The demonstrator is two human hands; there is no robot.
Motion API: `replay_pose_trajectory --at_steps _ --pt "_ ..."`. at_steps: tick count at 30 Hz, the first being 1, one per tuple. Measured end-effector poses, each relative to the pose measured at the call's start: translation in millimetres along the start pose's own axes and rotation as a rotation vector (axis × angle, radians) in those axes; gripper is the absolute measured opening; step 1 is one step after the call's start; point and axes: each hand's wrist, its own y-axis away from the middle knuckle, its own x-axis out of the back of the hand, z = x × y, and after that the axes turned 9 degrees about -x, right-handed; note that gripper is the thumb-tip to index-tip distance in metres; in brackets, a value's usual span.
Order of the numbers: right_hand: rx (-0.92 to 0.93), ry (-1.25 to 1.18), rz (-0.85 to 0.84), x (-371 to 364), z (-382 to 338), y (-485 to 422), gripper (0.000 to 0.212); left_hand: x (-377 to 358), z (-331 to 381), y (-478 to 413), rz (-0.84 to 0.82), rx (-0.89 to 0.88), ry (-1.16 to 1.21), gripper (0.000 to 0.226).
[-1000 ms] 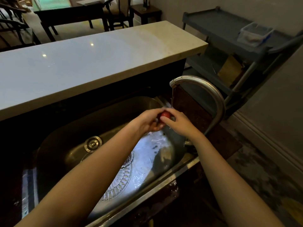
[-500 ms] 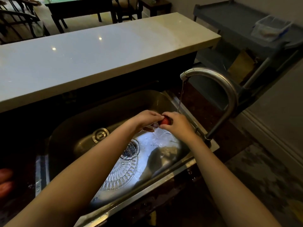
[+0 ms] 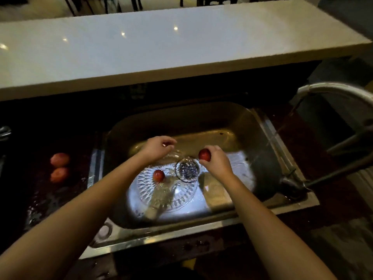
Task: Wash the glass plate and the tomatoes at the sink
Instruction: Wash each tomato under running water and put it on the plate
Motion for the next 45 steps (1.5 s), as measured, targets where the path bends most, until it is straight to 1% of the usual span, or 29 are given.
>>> replay_pose_trajectory --at_steps 2,6,8,10,12,14,16,19,22,24,25,27,29,31,33,35,37,40,42,45 --pt "0.037 -0.002 -0.093 -23.4 -12.4 -7.7 0.05 17.4 -31.9 28.2 0.062 -0.016 -0.13 0.026" --pt "0.093 0.07 -0.244 -69.4 -34.1 -21.1 0.048 33.7 -89.1 92.3 0.103 -0.069 -0.429 0.029" --pt "0.096 0.094 -0.285 -90.1 -41.2 -29.1 0.051 34.0 -111.1 116.2 0.119 -0.101 -0.554 0.037" --pt "0.069 0.098 -0.282 -94.2 -38.0 -31.2 0.053 28.1 -116.8 125.7 0.1 -0.146 -0.659 0.04" --pt "0.101 0.174 -0.366 -140.6 -61.3 -42.9 0.055 29.1 -151.8 146.8 0.077 -0.023 -0.678 0.043" --pt "0.049 0.197 -0.332 -139.5 -56.2 -44.7 0.054 19.3 -154.6 147.2 0.075 -0.073 -0.725 0.048" --pt "0.032 0.218 -0.313 -147.7 -55.1 -51.2 0.055 20.3 -156.6 147.4 0.102 -0.032 -0.71 0.053" --pt "0.04 0.285 -0.359 -154.6 -51.6 -57.1 0.053 16.4 -164.2 148.7 0.167 0.018 -0.64 0.058" --pt "0.077 0.372 -0.373 -150.0 -63.7 -58.5 0.048 15.6 -163.6 148.2 0.18 0.033 -0.584 0.058" --pt "0.167 0.355 -0.361 -142.7 -90.1 -57.6 0.044 16.7 -162.6 147.4 0.186 0.026 -0.562 0.058" --pt "0.241 0.299 -0.354 -139.3 -109.0 -56.0 0.043 16.1 -162.9 147.7 0.196 0.015 -0.564 0.057" --pt "0.437 0.161 -0.337 -132.5 -152.7 -49.5 0.042 15.4 -163.6 148.7 0.199 0.007 -0.582 0.058" --pt "0.674 0.088 -0.325 -128.8 -197.4 -41.1 0.042 14.6 -164.6 149.2 0.197 0.01 -0.6 0.06" --pt "0.871 0.082 -0.355 -133.3 -237.4 -33.1 0.044 14.0 -165.7 149.4 0.182 0.017 -0.632 0.061" --pt "0.976 0.118 -0.448 -145.2 -270.7 -26.5 0.049 13.7 -166.6 149.3 0.176 0.019 -0.659 0.061" --pt "1.02 0.203 -0.57 -161.4 -295.2 -22.1 0.057 13.0 -167.0 148.9 0.184 0.018 -0.666 0.061" --pt "1.034 0.33 -0.647 -178.7 -309.1 -19.7 0.064 11.7 -168.2 147.9 0.201 0.008 -0.64 0.06" --pt "1.048 0.5 -0.675 -199.1 -320.4 -18.7 0.066 12.3 -170.2 147.6 0.225 0.002 -0.615 0.06" --pt "1.048 0.506 -0.667 -206.1 -322.5 -19.7 0.062 12.1 -171.4 147.9 0.236 -0.006 -0.62 0.059" --pt "1.017 0.425 -0.655 -208.5 -319.4 -21.7 0.057 11.3 -173.4 148.8 0.252 -0.005 -0.619 0.06"
